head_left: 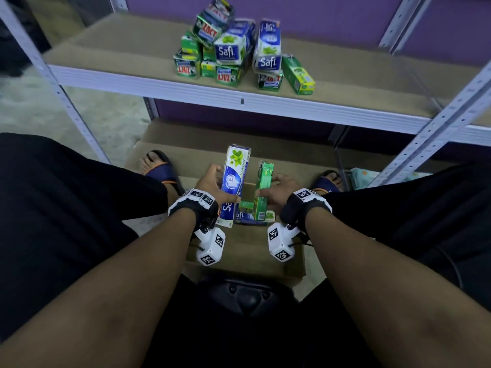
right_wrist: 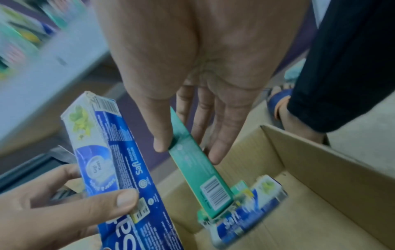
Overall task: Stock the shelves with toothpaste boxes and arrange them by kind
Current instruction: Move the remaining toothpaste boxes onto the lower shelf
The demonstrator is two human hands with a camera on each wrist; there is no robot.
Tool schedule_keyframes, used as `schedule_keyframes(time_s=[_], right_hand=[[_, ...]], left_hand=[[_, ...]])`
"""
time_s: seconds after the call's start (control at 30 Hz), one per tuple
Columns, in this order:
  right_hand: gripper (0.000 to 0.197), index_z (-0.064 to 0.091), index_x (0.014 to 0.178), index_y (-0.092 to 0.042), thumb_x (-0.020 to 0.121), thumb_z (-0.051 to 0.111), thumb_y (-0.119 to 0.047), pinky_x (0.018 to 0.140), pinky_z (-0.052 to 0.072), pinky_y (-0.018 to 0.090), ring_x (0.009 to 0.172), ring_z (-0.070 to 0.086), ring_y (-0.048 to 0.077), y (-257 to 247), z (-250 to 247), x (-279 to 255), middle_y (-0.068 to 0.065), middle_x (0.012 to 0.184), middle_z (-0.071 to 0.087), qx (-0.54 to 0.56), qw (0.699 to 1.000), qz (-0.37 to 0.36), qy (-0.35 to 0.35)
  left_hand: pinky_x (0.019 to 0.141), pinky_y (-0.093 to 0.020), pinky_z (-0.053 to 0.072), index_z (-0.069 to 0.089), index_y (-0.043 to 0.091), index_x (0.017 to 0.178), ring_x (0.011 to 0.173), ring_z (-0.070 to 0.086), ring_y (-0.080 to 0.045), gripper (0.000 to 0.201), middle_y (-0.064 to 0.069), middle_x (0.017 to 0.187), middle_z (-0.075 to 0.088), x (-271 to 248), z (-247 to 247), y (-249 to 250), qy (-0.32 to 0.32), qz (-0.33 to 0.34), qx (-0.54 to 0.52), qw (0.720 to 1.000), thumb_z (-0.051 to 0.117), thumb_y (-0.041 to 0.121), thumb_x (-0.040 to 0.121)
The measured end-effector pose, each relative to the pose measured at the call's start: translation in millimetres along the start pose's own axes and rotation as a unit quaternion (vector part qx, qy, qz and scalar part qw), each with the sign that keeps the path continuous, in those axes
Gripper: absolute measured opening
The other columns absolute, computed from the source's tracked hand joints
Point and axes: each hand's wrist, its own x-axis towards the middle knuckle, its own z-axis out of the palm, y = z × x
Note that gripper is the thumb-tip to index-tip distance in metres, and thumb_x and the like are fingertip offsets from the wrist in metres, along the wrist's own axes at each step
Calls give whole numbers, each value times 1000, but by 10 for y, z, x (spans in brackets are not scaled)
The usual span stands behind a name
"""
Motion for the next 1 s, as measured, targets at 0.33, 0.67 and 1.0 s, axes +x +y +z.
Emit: schedule_keyframes(time_s=[0.33,0.67,1.0], right_hand=[[39,57,106,-15,78,80,0,71,62,45,84,74,29,-951,-402,-521,15,101,73,25,993,-111,-7],[32,60,106,-15,81,80,-16,70,63,42,71,73,23,-2122,-942,-740,7,83,76,-7,978,-202,59],[44,68,97,-3,66,83,-31,79,58,58,86,73,40,-2724,-1318,-459,22,97,73,-120,967,-177,138]], left_hand=[[62,-25,48,40,28,108,84,59,-3,80,18,93,56,38,-648,898,57,88,17,994,95,33,50],[64,-25,50,43,19,119,82,65,-13,75,4,99,64,202,-1446,2166,144,174,70,972,90,31,63],[48,-23,38,47,20,116,65,58,-7,61,2,93,66,657,-1651,2988,160,164,137,964,79,45,71]])
